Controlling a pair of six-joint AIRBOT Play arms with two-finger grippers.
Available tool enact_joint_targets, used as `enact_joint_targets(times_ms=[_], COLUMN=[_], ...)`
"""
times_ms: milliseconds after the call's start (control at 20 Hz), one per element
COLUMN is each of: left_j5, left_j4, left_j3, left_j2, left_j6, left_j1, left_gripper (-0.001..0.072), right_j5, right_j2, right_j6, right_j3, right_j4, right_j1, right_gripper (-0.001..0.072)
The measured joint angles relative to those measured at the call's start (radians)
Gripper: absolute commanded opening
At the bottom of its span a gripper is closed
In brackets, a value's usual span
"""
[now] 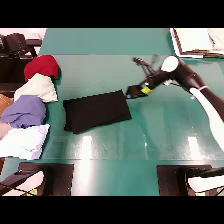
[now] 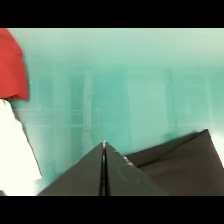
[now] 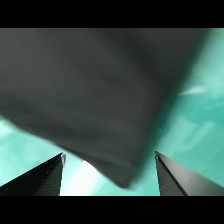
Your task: Fold the shirts.
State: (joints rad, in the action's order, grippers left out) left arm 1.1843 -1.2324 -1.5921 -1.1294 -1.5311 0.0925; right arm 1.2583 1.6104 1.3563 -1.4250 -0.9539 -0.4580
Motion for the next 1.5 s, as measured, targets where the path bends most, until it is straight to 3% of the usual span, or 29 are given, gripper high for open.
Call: enact_joint_targets(times_ms=[200,450,500,550,600,700,800,1050,1300,1500], left_j5=[0.002,-0.002,-0.001,-0.002,-0.001,0.001,0.005,0.014,0.006,0.005], left_j4=[0.029,0.048,0.059,0.071,0.083,0.105,0.116,0.105,0.09,0.088], left_j3=[0.009,0.024,0.025,0.026,0.027,0.028,0.028,0.029,0.029,0.029], left_j2=[-0.003,-0.018,-0.021,-0.025,-0.028,-0.031,-0.032,-0.034,-0.034,-0.034], left_j6=[0.014,0.02,0.023,0.029,0.034,0.039,0.043,0.063,0.07,0.07], left_j1=[0.0,0.0,0.0,0.0,0.0,0.0,-0.005,-0.123,-0.256,-0.305], left_gripper=[0.0026,0.0025,0.0026,0.0025,0.0026,0.0025,0.0025,0.0025,0.0025,0.0025], right_j5=[-0.076,-0.119,-0.119,-0.121,-0.123,-0.134,-0.131,-0.089,-0.051,-0.042], right_j2=[0.001,0.118,0.148,0.183,0.215,0.272,0.308,0.299,0.127,-0.061], right_j6=[0.001,-0.041,-0.044,-0.049,-0.05,-0.053,-0.055,-0.058,0.003,0.073], right_j3=[0.171,0.15,0.123,0.091,0.06,-0.006,-0.065,-0.16,-0.179,-0.112], right_j4=[0.105,0.268,0.295,0.319,0.336,0.363,0.379,0.362,0.128,-0.053], right_j1=[0.119,0.073,0.049,0.02,-0.007,-0.06,-0.1,-0.071,0.136,0.43], right_gripper=[0.0585,0.0576,0.0521,0.04,0.0328,0.0085,0.0018,0.0018,0.0018,0.0018])
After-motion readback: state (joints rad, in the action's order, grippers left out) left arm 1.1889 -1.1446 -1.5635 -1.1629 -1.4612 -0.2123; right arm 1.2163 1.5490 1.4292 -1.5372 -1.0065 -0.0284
